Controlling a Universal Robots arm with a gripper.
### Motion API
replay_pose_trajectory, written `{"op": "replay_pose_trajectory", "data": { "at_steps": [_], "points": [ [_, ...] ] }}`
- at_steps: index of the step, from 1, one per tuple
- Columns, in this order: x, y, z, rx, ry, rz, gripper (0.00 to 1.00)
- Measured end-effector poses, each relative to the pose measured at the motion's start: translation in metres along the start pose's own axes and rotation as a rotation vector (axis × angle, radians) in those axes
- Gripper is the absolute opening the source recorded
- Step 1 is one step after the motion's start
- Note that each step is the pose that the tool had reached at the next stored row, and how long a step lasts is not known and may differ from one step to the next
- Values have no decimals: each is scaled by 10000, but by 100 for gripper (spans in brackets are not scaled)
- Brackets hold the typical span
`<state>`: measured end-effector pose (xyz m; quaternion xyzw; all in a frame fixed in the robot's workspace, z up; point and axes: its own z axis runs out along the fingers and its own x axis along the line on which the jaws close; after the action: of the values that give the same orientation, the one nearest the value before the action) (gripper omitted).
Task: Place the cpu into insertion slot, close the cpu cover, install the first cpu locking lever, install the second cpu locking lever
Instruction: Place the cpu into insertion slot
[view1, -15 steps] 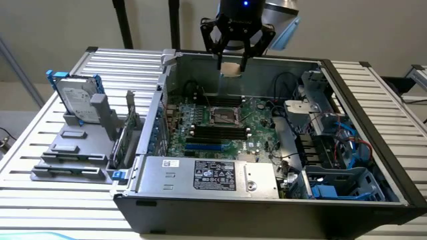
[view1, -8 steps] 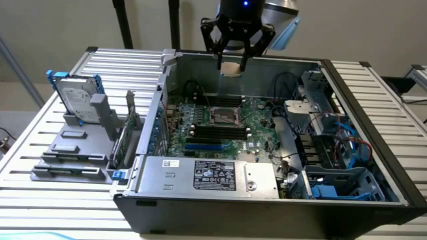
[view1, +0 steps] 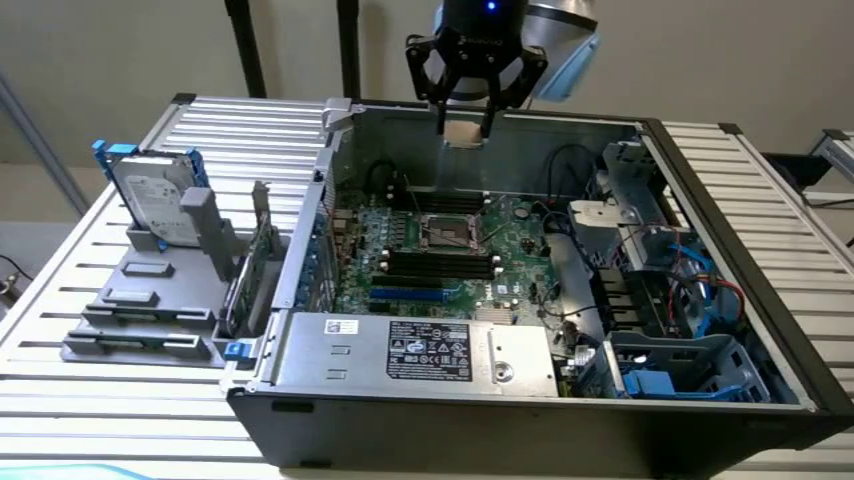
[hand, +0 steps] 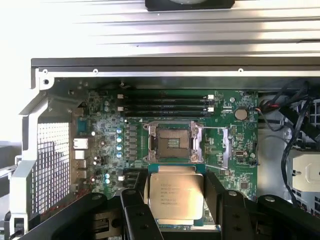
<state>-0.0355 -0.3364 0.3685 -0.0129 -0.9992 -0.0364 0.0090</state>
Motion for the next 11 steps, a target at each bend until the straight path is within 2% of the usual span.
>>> {"op": "replay_pose_trajectory", "data": {
  "at_steps": [4, 11],
  "points": [
    [-10, 82, 71, 80, -2, 1, 55],
    [-28, 226, 192, 153, -3, 2, 55]
  ]
}}
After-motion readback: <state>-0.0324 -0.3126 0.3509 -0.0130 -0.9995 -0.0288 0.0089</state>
